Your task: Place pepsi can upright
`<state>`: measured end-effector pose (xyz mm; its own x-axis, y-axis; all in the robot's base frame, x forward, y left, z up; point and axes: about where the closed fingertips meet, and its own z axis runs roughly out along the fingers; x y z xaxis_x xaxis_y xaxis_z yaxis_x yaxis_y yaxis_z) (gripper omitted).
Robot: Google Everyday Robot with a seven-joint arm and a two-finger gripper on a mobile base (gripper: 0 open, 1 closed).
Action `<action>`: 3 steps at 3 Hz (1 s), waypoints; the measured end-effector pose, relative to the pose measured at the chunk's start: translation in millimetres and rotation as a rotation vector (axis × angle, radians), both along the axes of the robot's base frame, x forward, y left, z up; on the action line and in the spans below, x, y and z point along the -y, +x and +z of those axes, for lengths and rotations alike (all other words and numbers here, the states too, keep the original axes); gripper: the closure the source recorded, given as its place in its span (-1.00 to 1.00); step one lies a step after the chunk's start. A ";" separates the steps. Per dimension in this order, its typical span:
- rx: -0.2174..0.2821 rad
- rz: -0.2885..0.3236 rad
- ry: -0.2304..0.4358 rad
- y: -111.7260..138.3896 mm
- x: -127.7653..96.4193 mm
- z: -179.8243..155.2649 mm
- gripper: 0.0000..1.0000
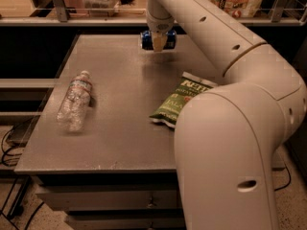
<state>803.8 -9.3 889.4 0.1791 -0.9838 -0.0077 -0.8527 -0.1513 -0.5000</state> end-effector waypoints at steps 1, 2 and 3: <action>0.032 0.038 0.096 -10.8 0.6 29.2 1.00; 0.029 0.105 0.226 -25.7 0.1 47.3 1.00; -0.001 0.174 0.372 -43.7 -3.7 53.4 1.00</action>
Offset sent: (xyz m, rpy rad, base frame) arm -0.0521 -0.0039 0.0832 0.4181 -0.0252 0.2027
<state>760.1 -5.6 942.8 0.3424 -0.8687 -0.3579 -0.8309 -0.1021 -0.5469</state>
